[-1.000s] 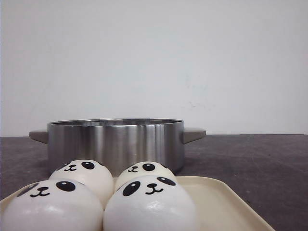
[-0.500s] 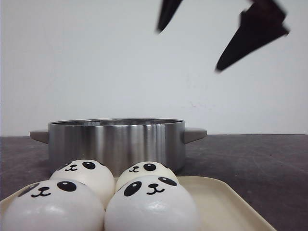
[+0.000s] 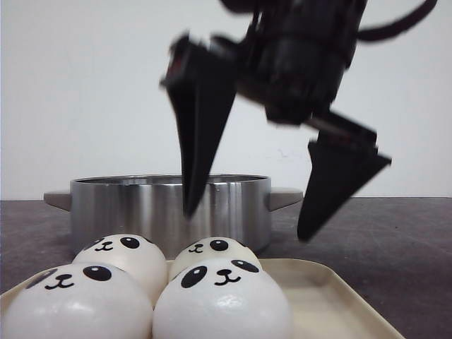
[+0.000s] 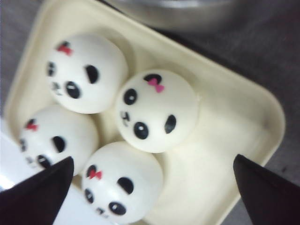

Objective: Steam buns
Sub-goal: 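Reach the right gripper down and grasp the farther panda bun, then lift the bun with the right gripper and carry it over the pot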

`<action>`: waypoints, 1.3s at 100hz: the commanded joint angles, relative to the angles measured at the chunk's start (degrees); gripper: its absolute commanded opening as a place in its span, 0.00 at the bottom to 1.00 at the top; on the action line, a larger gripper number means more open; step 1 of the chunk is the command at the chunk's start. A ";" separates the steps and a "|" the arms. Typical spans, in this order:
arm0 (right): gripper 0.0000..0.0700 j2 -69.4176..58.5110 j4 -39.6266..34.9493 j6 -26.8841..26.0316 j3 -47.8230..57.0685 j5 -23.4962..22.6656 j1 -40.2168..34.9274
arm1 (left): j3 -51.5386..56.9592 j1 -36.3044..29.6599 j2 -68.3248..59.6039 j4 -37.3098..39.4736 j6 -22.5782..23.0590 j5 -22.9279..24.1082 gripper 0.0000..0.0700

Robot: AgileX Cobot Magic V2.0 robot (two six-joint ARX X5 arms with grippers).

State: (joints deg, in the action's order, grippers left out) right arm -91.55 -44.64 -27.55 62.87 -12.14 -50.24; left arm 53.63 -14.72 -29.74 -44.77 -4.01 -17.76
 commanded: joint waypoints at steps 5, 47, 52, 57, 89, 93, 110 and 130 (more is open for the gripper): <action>1.00 -3.08 2.01 -1.03 0.79 -1.62 -0.68 | 0.74 -0.57 -0.42 0.55 0.33 0.22 0.74; 0.92 -6.73 8.50 -3.56 0.79 1.97 -0.57 | 0.74 -0.74 -0.42 -1.01 0.33 0.24 0.74; 0.83 -7.41 8.55 -3.58 0.79 1.77 -0.57 | 0.74 -0.74 -0.42 -1.01 0.33 0.24 0.74; 0.82 -8.07 8.52 -3.58 0.79 1.66 -0.55 | 0.74 -0.74 -0.42 -1.01 0.33 0.24 0.74; 0.34 -9.70 7.45 -3.80 0.79 1.73 -0.57 | 0.74 -0.74 -0.42 -1.07 0.33 0.24 0.74; 0.22 -9.70 7.08 -3.76 0.79 1.97 -0.57 | 0.74 -0.74 -0.42 -1.09 0.33 0.24 0.74; 0.00 -9.49 6.34 -3.10 0.79 5.44 -1.01 | 0.74 -0.74 -0.42 -1.11 0.33 0.22 0.74; 0.00 -2.93 4.17 -1.77 0.90 6.51 -1.49 | 0.74 -1.14 -0.39 -1.99 0.33 0.35 0.74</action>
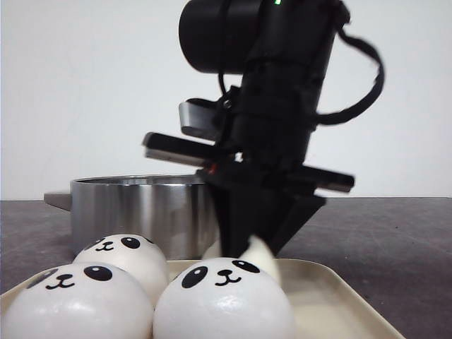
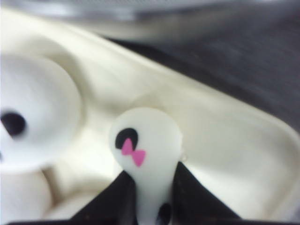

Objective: Steam buns
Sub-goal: 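Lift the bun with the right gripper and carry it over the pot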

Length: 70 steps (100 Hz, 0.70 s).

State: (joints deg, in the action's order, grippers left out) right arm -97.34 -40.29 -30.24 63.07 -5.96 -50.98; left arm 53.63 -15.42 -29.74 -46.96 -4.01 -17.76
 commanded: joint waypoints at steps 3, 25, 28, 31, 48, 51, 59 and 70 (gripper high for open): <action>0.00 4.39 -0.52 1.05 0.72 0.11 -1.03 | 0.74 -0.52 -0.39 0.20 0.35 0.39 0.74; 0.00 16.96 -5.84 1.29 2.14 1.01 -2.93 | 0.74 -0.79 -0.42 0.28 0.33 0.39 0.74; 0.00 18.53 -5.92 1.31 2.60 1.75 -3.02 | 0.74 -0.79 -0.42 0.28 0.33 0.39 0.74; 0.00 19.93 -5.86 1.64 3.17 2.56 -3.02 | 0.74 -0.79 -0.42 0.28 0.33 0.39 0.74; 0.00 22.73 -5.62 10.32 9.90 8.57 -2.34 | 0.74 -1.29 -0.50 1.03 0.33 0.68 0.74; 0.00 22.60 -5.55 12.68 11.34 9.42 -1.88 | 0.74 -1.49 -0.57 1.44 0.33 0.90 0.74; 0.00 20.44 -4.72 18.78 15.10 10.25 -0.50 | 0.74 -1.95 -0.59 2.32 0.33 1.09 0.74; 0.00 15.63 -4.72 24.17 19.96 10.27 1.73 | 0.74 -2.19 -0.83 2.75 0.33 1.29 0.74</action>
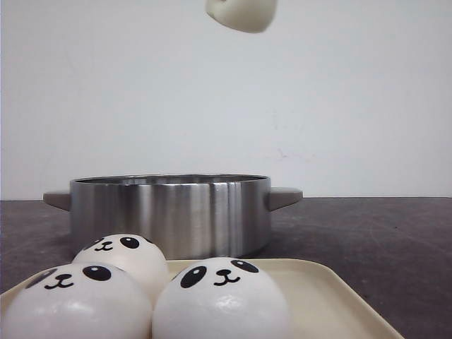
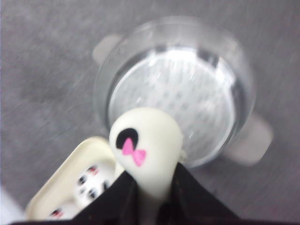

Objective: Steam buns
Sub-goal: 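Lift the bun with the right gripper and carry it over the pot, then lower the bun into the steel pot and open the right gripper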

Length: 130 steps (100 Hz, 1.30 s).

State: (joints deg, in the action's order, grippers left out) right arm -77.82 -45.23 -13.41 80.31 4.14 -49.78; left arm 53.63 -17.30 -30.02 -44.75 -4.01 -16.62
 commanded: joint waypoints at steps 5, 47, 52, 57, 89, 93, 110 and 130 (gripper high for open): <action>0.00 -6.38 0.22 9.03 4.57 0.15 1.88 | 0.74 -0.35 -0.68 0.55 0.33 0.15 0.74; 0.00 -28.81 12.11 12.50 9.77 -6.80 9.62 | 0.74 -0.35 -0.79 0.20 0.33 0.15 0.74; 0.00 -30.77 13.22 12.35 9.77 -7.43 9.99 | 0.74 -0.35 -0.79 -0.09 0.33 0.15 0.74; 0.00 -32.48 14.23 12.35 9.77 -7.39 10.32 | 0.74 -0.35 -0.79 -0.48 0.33 0.17 0.74; 0.00 -40.06 16.81 11.85 9.77 -6.64 11.96 | 0.74 -0.35 -1.07 -0.70 0.33 0.31 0.74; 0.00 -40.57 16.79 11.28 9.77 -6.49 12.15 | 0.74 -0.35 -1.07 -0.74 0.33 0.31 0.74; 0.23 -40.68 16.76 10.38 9.77 -4.61 12.46 | 0.74 -0.37 -1.09 -0.74 0.33 0.31 0.74; 0.70 -40.68 16.57 10.38 9.77 -3.65 12.48 | 0.74 -0.37 -1.09 -0.74 0.33 0.31 0.74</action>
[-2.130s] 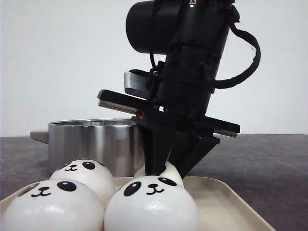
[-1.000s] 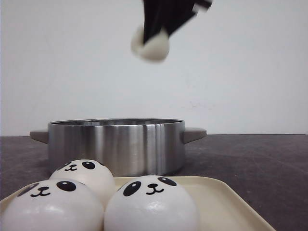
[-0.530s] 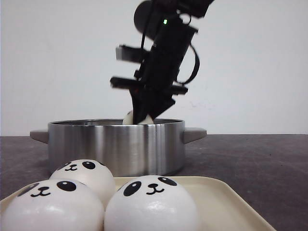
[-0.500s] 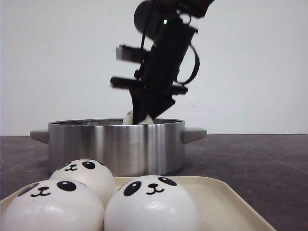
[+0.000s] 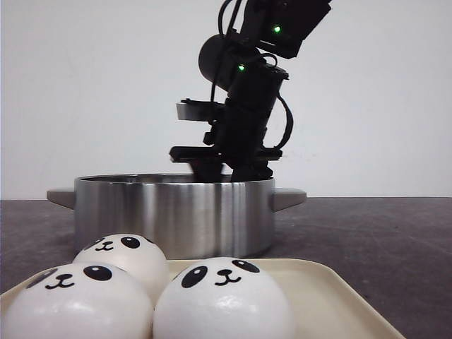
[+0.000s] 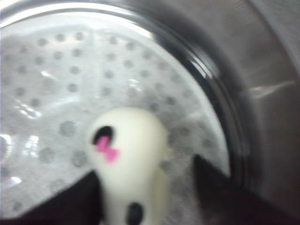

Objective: Steam buns
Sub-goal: 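Lower the bun into the steel pot and open the right gripper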

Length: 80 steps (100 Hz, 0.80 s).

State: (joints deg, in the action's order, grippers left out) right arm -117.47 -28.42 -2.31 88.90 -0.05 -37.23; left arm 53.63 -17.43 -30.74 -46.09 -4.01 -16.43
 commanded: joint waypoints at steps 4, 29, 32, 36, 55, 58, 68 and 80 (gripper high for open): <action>0.70 -1.03 -0.24 -0.72 1.20 0.55 -0.09 | 0.74 -0.24 -0.37 0.59 0.33 0.11 0.74; 0.70 -1.01 -0.28 -1.27 1.22 3.52 -0.11 | 0.74 -0.22 -0.37 -0.35 0.33 0.11 0.74; 0.70 -1.01 -0.28 -2.08 1.22 3.61 -0.09 | 0.74 -0.22 -0.37 -0.68 0.33 0.11 0.74; 0.71 -1.01 -0.26 -2.93 1.22 3.54 0.00 | 0.74 -0.22 -0.37 -1.05 0.33 0.11 0.74; 0.72 -0.44 -0.59 -4.24 3.48 2.75 0.28 | 0.74 -0.22 -0.37 -1.77 0.26 0.09 0.74; 0.72 -0.07 -1.14 -4.26 4.33 2.36 0.28 | 0.74 -0.22 -0.39 -1.97 0.15 0.09 0.74; 0.72 1.75 -3.23 -4.37 8.24 0.11 -0.04 | 0.72 -0.24 -0.90 -2.21 -0.33 -0.13 0.74; 0.40 6.51 -6.43 -4.44 13.16 -0.39 -1.05 | 0.72 -0.70 -2.97 -2.12 -3.72 -1.16 0.74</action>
State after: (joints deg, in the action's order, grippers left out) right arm -114.74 -34.48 -6.26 98.17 -0.08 -36.75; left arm 53.63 -17.63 -32.16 -48.62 -5.23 -16.75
